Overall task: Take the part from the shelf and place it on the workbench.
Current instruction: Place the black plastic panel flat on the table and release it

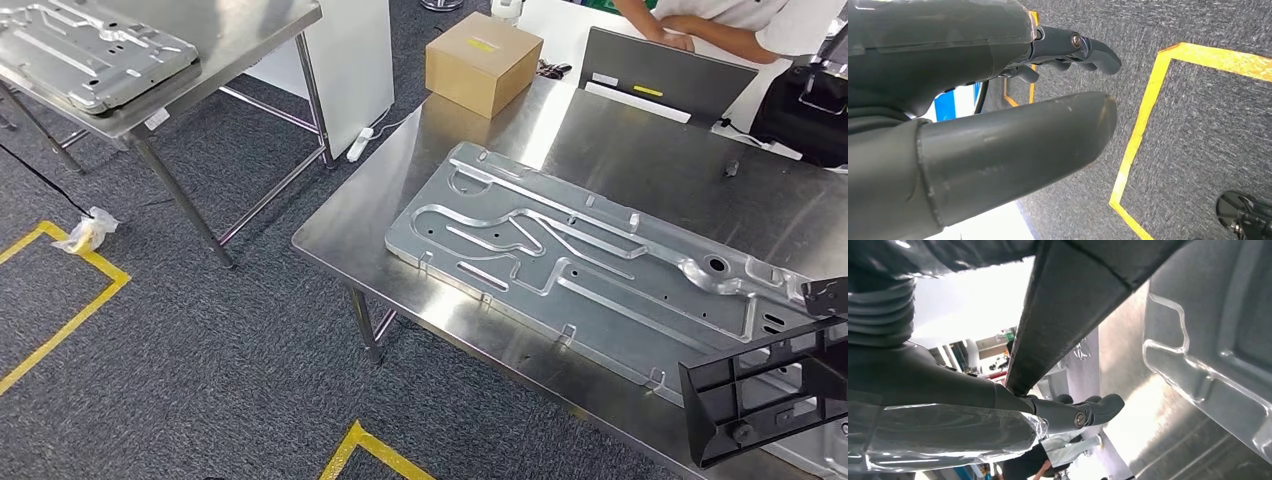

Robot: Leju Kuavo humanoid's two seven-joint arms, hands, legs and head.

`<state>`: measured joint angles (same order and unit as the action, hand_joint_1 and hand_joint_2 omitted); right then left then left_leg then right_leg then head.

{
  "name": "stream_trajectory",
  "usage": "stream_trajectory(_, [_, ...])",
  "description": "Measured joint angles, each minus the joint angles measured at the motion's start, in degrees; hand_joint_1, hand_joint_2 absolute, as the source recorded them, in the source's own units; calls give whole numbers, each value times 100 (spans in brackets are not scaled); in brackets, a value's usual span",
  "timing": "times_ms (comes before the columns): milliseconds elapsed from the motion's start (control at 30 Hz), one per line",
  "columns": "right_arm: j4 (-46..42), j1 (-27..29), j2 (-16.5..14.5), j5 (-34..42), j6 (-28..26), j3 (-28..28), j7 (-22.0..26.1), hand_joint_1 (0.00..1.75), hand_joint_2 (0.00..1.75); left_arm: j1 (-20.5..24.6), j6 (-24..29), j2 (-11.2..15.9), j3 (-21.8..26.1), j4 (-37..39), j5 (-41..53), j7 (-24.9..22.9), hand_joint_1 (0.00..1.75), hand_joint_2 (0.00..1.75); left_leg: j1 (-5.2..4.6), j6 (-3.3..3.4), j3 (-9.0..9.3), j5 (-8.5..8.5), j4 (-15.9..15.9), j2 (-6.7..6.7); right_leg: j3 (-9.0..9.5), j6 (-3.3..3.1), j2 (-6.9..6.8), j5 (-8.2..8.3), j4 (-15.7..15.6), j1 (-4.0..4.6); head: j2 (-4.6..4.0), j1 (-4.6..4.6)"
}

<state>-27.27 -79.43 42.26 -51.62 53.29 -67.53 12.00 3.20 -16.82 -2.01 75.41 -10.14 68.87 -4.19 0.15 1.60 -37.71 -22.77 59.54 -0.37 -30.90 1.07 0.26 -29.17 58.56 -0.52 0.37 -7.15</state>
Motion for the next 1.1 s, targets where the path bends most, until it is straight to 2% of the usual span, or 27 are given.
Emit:
stream_trajectory(100, [104,19,-73,208,-248,-1,-553,0,0,6,9,0,0,0,-6,7,0,0,0,0,-1,0,-3,0,2,0,0,0,2,3,0,0])
stream_trajectory(233, [426,78,-411,538,-822,29,-1543,0,0,11,51,-2,2,0,-56,19,0,0,1,0,3,1,-3,3,3,0,8,1,3,5,0,0])
stream_trajectory(300, [563,138,-616,652,-1360,129,-2001,0,0,10,69,-4,7,0,-117,36,0,0,1,-1,4,2,-3,4,3,1,9,2,5,6,0,0])
stream_trajectory(367, [641,216,-828,587,-2265,269,-2268,0,0,4,81,-9,14,0,-190,88,0,0,3,-1,6,3,-3,9,3,0,15,3,5,7,0,0])
stream_trajectory(433, [667,268,-1006,412,-3145,352,-2303,0,0,0,90,-19,17,0,-234,144,0,0,5,-1,11,3,-3,16,4,0,19,3,4,8,0,0])
stream_trajectory(500, [680,286,-1124,282,-3543,387,-2248,0,0,-4,95,-33,17,0,-242,175,0,0,8,-1,13,3,-2,10,8,0,7,1,2,10,0,0])
stream_trajectory(667, [744,411,-1239,-184,-3895,372,-1960,0,0,-28,95,-50,17,0,-230,211,0,0,9,-1,12,2,-3,-9,21,0,-13,-3,-2,11,0,0])
stream_trajectory(833, [850,691,-1270,-106,-4127,420,-1980,0,0,-34,98,-55,18,0,-225,205,0,0,7,0,12,1,-2,-9,24,1,-12,-2,-6,9,0,0])
stream_trajectory(1100, [927,852,-1280,-128,-4173,449,-1971,0,0,-48,138,-56,22,0,-236,201,0,0,5,0,12,1,-2,-8,23,2,-10,-1,-6,8,0,0])
